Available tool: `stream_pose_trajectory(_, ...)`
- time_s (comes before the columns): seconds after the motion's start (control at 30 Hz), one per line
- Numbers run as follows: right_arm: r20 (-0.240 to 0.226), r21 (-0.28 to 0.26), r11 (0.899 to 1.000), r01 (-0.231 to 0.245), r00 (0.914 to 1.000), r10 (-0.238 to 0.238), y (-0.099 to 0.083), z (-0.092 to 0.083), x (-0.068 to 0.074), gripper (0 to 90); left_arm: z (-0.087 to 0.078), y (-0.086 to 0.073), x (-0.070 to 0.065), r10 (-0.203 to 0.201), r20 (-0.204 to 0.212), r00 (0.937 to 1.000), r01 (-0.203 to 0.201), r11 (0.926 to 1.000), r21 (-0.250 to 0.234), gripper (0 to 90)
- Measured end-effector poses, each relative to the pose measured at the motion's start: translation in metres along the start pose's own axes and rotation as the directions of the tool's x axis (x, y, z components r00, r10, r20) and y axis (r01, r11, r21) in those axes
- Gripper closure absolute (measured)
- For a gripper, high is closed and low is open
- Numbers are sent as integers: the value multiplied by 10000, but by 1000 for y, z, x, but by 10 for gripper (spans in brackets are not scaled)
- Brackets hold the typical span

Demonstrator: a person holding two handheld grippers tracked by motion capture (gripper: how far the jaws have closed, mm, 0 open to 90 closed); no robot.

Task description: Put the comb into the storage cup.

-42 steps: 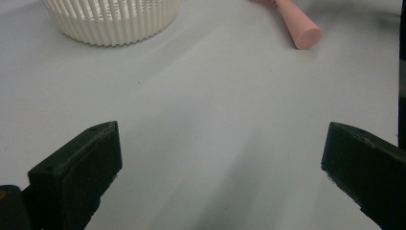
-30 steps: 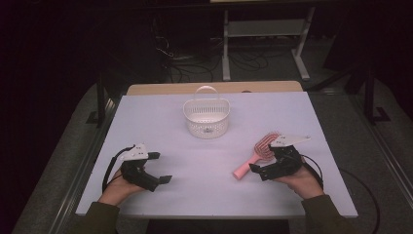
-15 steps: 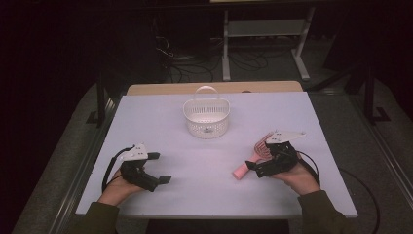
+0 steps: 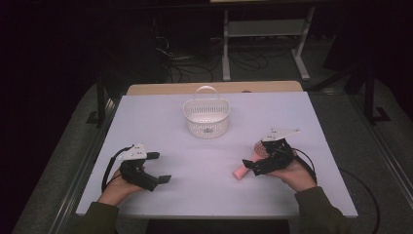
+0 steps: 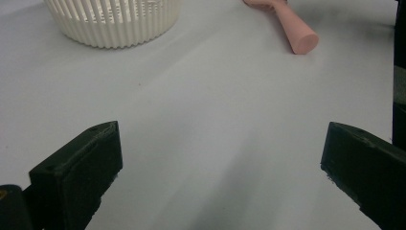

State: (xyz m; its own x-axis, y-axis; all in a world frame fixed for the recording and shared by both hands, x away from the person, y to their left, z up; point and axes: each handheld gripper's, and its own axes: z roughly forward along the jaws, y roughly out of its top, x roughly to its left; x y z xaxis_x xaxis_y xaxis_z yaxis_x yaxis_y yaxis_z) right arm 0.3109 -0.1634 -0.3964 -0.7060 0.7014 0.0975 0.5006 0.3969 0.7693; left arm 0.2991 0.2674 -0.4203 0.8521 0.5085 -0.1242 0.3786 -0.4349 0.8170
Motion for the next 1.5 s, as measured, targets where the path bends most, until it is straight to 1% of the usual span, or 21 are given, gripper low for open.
stream_pose_trajectory(0.1, -73, 102, 9999, 66, 10000, -65, 2, 2, 1, 0, 1, 0, 0, 62, -88, 9999, -61, 9999, 83, 6)
stream_pose_trajectory(0.17, -146, 134, 9999, 100, 9998, -98, 5, 4, 2, 0, 1, 0, -1, 98, -70, 9999, -97, 9999, 87, 5)
stream_pose_trajectory(0.53, -428, 426, 9988, 260, 9988, -242, 16, 15, 6, 0, 1, -1, -1, 66, -95, 9999, -65, 9999, 89, 5)
stream_pose_trajectory(0.6, -403, 473, 9985, 289, 9988, -270, 17, 16, 6, 0, 1, -1, -1, 75, -87, 9999, -74, 9999, 105, 6)
stream_pose_trajectory(0.83, -565, 720, 9963, 458, 9975, -418, 22, 28, 10, 0, -1, -2, -1, 24, -88, 10000, -24, 10000, 51, 6)
stream_pose_trajectory(1.03, -662, 853, 9951, 506, 9968, -450, 26, 37, 14, 0, 0, -1, -3, 74, -29, 10000, -74, 10000, 45, 6)
stream_pose_trajectory(1.07, -691, 888, 9944, 568, 9963, -507, 28, 41, 16, 0, 0, -1, -3, 77, -27, 10000, -77, 10000, 49, 6)
stream_pose_trajectory(1.13, -712, 909, 9943, 550, 9963, -486, 30, 42, 17, 0, 1, -1, -3, 68, -9, 10000, -68, 10000, 44, 6)
stream_pose_trajectory(1.2, -771, 931, 9936, 646, 9954, -575, 31, 45, 19, 0, 1, -2, -3, 105, 23, 9999, -105, 9999, 54, 5)
stream_pose_trajectory(1.33, -853, 1085, 9917, 685, 9946, -594, 33, 51, 22, 1, 0, -2, -3, 123, 13, 9999, -123, 9999, 44, 5)
stream_pose_trajectory(1.37, -853, 1203, 9903, 699, 9946, -598, 32, 52, 23, 16, 0, -2, -3, 120, 9, 9999, -120, 9999, 51, 5)
stream_pose_trajectory(1.43, -823, 1239, 9901, 657, 9950, -557, 32, 51, 23, 28, 0, -2, -3, 117, 3, 9999, -117, 9999, 52, 6)
stream_pose_trajectory(1.5, -842, 1275, 9902, 573, 9953, -468, 32, 51, 22, 65, 0, -2, -3, 108, -5, 9999, -108, 9999, 50, 5)
